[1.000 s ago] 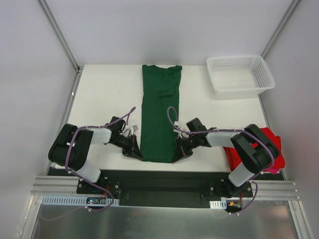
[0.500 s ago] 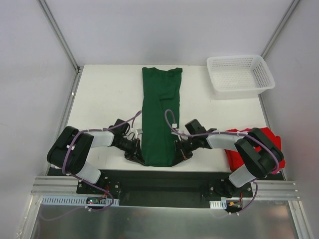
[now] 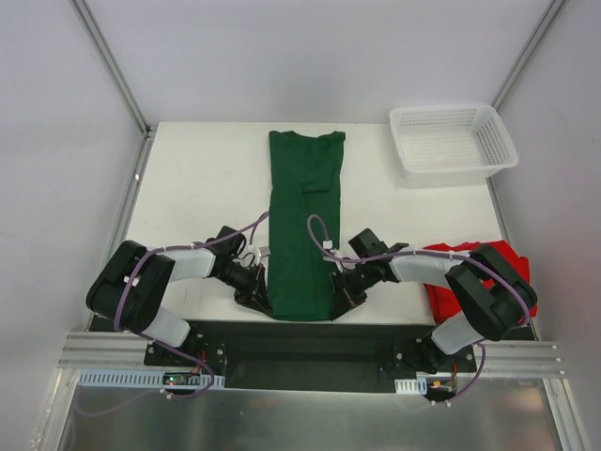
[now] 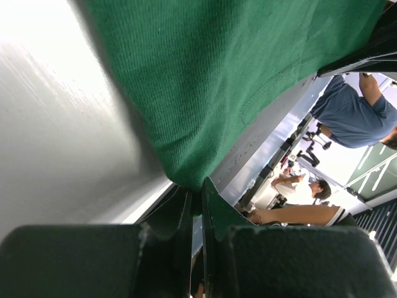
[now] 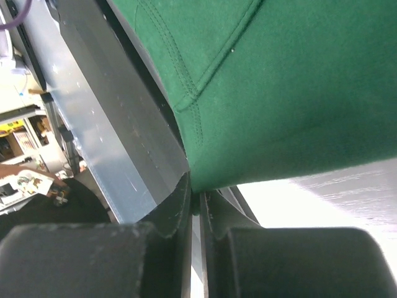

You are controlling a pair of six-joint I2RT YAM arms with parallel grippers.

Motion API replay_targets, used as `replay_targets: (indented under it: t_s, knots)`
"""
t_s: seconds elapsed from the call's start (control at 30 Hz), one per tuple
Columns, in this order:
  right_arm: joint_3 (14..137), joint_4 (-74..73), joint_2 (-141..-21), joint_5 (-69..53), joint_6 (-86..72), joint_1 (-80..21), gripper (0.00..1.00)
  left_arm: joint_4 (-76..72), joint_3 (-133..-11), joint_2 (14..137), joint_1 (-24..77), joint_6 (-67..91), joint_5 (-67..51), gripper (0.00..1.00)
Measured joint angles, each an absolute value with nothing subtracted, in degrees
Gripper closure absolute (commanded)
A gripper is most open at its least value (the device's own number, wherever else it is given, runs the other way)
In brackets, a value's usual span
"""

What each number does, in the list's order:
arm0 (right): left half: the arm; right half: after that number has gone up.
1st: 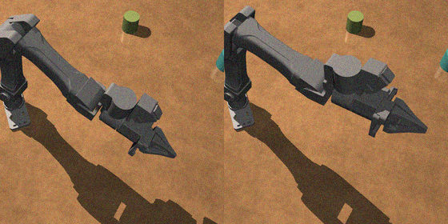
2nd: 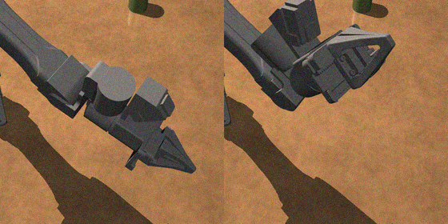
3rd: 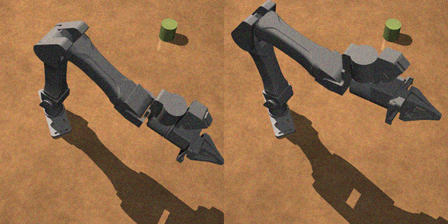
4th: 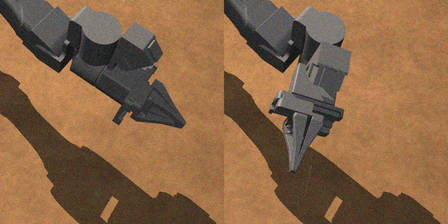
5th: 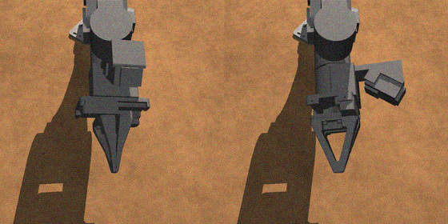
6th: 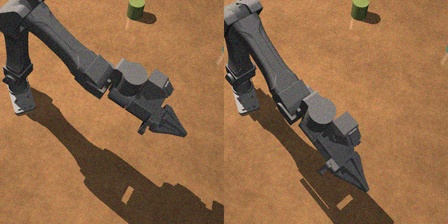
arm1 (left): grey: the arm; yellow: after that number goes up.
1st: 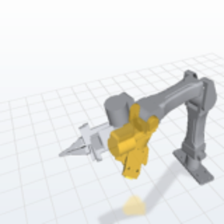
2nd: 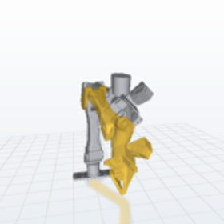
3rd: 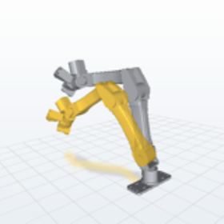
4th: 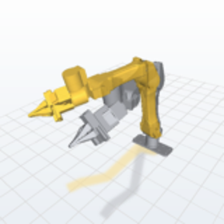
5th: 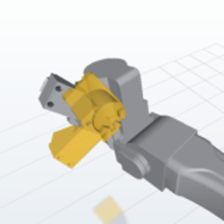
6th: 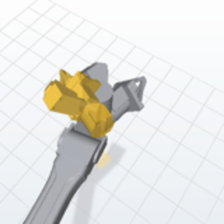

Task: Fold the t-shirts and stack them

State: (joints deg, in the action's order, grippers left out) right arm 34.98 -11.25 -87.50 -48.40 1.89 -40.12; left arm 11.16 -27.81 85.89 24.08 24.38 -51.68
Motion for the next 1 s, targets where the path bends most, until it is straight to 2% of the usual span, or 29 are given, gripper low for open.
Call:
replay_targets:
  t_s: [0.5,1.0]
  knots:
    - [35.9,-18.8,-84.8,-47.7,8.1,-40.9,0.99,13.3,-28.9,83.9,24.1,23.3,-52.5,1.0]
    - [42.4,-27.8,-83.0,-45.3,13.6,-39.8,0.99,17.1,-32.9,82.5,24.1,22.7,-53.5,1.0]
